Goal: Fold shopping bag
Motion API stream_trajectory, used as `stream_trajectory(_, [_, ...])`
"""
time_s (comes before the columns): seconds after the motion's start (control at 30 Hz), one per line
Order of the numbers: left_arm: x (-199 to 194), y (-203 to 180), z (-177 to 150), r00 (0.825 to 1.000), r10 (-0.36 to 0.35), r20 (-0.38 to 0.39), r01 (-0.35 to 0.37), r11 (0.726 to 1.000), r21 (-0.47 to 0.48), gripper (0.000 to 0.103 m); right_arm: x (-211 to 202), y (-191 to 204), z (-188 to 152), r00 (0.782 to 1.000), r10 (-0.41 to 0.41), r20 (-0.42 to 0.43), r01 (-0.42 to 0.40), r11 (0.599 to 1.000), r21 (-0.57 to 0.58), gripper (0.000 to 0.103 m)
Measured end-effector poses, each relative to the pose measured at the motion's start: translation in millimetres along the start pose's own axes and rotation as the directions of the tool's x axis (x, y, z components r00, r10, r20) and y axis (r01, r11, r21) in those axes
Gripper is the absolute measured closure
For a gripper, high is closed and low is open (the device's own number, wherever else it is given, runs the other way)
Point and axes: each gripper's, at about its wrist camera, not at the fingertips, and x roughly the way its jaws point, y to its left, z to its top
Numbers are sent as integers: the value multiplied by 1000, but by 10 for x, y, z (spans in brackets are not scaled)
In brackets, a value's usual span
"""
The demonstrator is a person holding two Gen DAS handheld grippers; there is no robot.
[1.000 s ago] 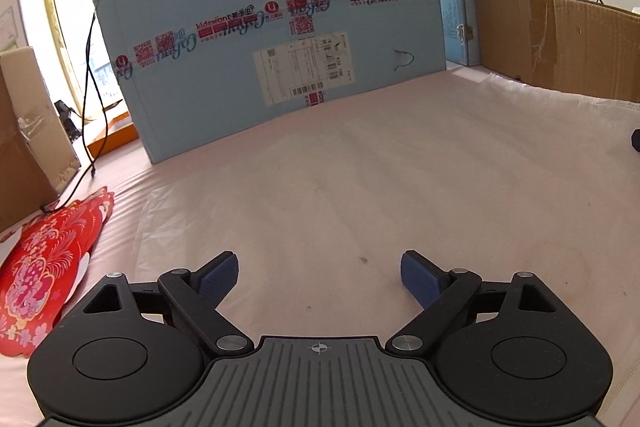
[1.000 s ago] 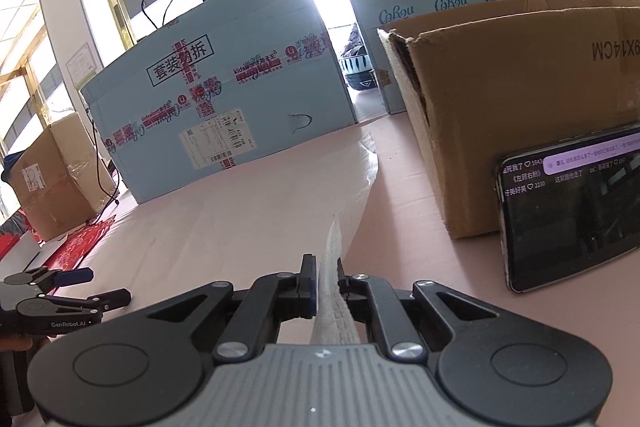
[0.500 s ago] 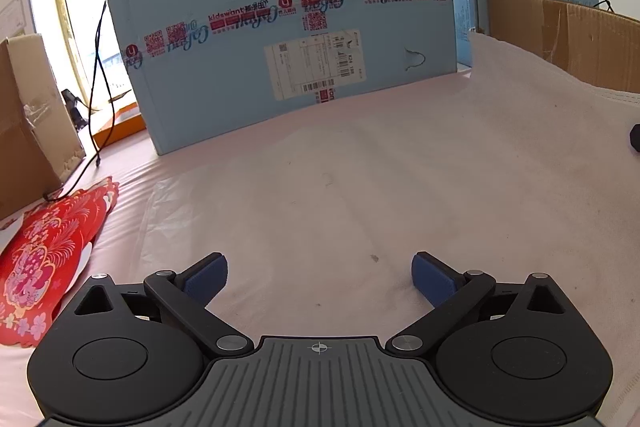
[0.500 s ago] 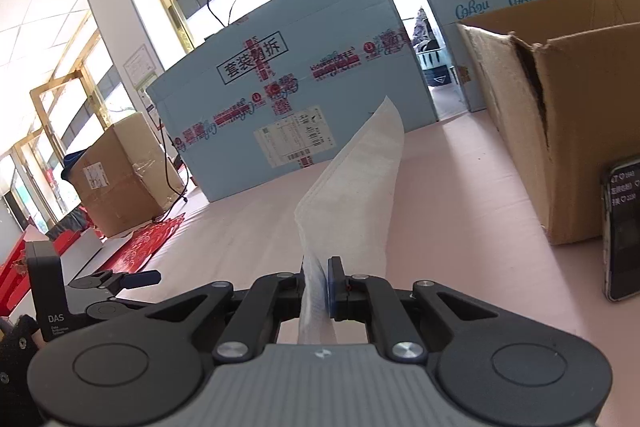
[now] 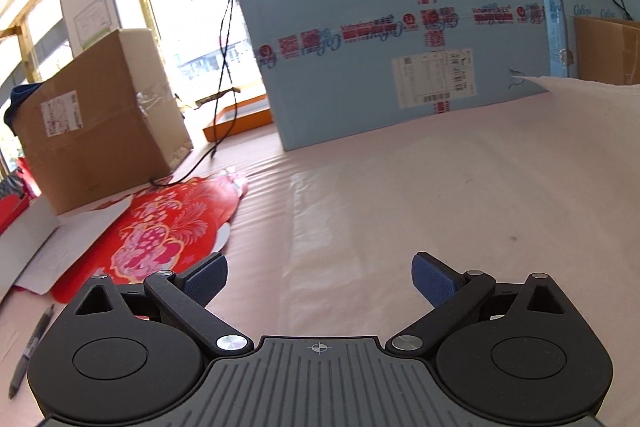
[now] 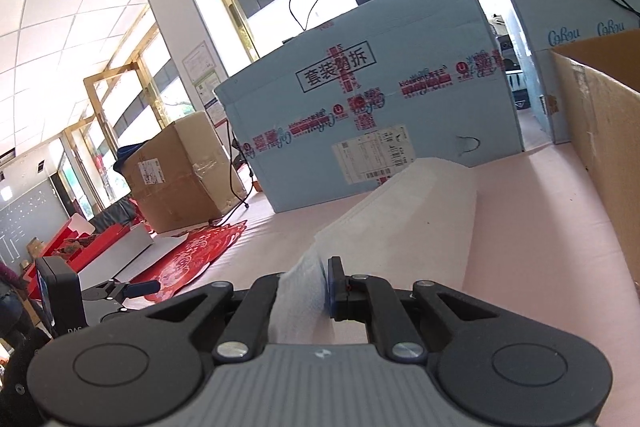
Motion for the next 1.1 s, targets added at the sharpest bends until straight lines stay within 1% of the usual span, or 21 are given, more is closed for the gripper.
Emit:
stream_trajectory(0.13, [-48,148,-91,999,34,-15,-34,999,-19,3,147,172,2,999,43,-10,-44,999,-31,97])
stream_trajectory(0.2, [-33,197,-146,998,46,-35,-47,999,-22,3,212,255,5,998,64,-14,-65,997,-43,97])
stream_trajectory(0.27, [29,197,-196,996,42,-74,-43,999,-11,3,263,348,3,997,82,-15,-83,995,-54,97])
stream_trajectory(0.4, [64,200,-209,996,39,-78,-40,999,-16,0,370,520,24,994,110,-16,-111,991,-81,97])
stream_trajectory(0.73, [98,374,-300,995,-41,-93,28,990,-135,0,705,949,-15,984,174,-34,-177,976,-126,97])
stream_trajectory(0.8, [110,392,-308,994,-52,-96,37,988,-150,0,766,1029,-42,984,175,-19,-176,976,-130,97])
stream_trajectory(0.87, [115,400,-313,994,-59,-97,43,986,-159,0,783,1112,-74,983,182,28,-176,975,-136,97])
stream_trajectory(1.0, [130,433,-323,992,-78,-101,58,981,-183,0,796,1294,-133,968,219,122,-198,967,-162,97])
stream_trajectory(1.07, [140,455,-328,991,-89,-103,67,978,-198,0,823,1394,-186,956,266,126,-241,952,-188,96])
stream_trajectory(1.1, [143,461,-330,990,-93,-103,71,977,-204,0,872,1453,-218,957,273,98,-248,946,-207,95])
